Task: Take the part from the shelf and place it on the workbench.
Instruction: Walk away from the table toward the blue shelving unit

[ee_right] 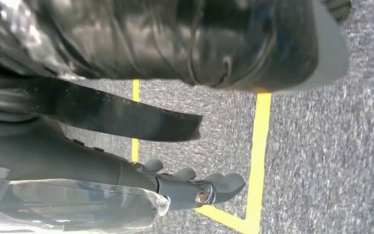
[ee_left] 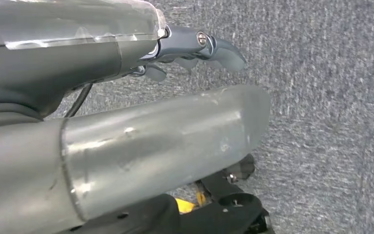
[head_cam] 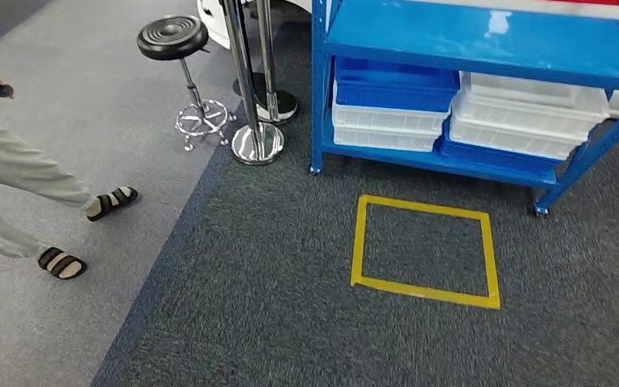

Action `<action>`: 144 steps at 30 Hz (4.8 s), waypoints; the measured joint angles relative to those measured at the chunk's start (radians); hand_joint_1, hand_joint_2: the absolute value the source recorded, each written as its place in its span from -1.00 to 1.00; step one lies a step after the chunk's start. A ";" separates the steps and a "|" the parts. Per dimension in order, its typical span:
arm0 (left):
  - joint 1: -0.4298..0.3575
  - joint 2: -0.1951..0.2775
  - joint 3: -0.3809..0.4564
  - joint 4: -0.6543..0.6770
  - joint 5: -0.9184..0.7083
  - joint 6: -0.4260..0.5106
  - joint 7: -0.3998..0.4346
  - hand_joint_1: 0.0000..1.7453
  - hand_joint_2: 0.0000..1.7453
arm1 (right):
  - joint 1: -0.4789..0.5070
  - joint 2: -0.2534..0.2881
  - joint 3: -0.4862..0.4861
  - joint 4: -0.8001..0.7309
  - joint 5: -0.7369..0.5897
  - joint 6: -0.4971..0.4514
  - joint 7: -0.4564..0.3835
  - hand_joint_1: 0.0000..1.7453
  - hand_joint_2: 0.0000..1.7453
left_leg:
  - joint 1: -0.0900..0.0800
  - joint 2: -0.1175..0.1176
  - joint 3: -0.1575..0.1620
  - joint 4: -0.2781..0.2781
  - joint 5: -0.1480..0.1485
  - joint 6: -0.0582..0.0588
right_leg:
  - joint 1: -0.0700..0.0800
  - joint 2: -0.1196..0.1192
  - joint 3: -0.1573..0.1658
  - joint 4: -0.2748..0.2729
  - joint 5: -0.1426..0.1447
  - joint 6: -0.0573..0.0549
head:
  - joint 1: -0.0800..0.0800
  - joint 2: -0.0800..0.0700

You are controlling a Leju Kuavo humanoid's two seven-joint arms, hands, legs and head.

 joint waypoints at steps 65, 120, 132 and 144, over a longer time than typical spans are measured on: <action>-0.017 -0.001 0.024 -0.005 -0.022 -0.060 0.046 -1.00 -1.00 | -0.009 0.025 -0.035 0.000 -0.022 -0.010 -0.089 -1.00 -1.00 | 0.003 -0.037 0.006 -0.006 -0.011 -0.012 | 0.001 0.026 0.000 -0.013 0.010 -0.016 | -0.002 0.000; -0.013 -0.001 0.024 -0.004 -0.019 -0.054 0.028 -1.00 -1.00 | -0.002 0.031 -0.037 0.001 -0.014 -0.016 -0.089 -1.00 -1.00 | 0.001 -0.056 0.011 -0.011 0.000 0.032 | 0.000 0.032 -0.046 0.151 -0.065 0.010 | 0.000 0.000; -0.015 -0.003 0.025 -0.004 -0.019 -0.053 0.030 -1.00 -1.00 | -0.004 0.030 -0.038 0.000 -0.013 -0.017 -0.089 -1.00 -1.00 | 0.009 -0.054 -0.115 0.267 -0.153 -0.032 | 0.001 0.027 0.011 -0.011 -0.007 -0.035 | -0.001 0.000; -0.015 -0.002 0.023 -0.004 -0.030 -0.056 0.024 -1.00 -1.00 | -0.010 0.031 -0.040 0.000 -0.011 -0.021 -0.091 -1.00 -1.00 | 0.009 -0.053 0.001 -0.034 0.020 0.024 | 0.003 0.027 0.018 0.038 -0.063 0.007 | -0.001 0.000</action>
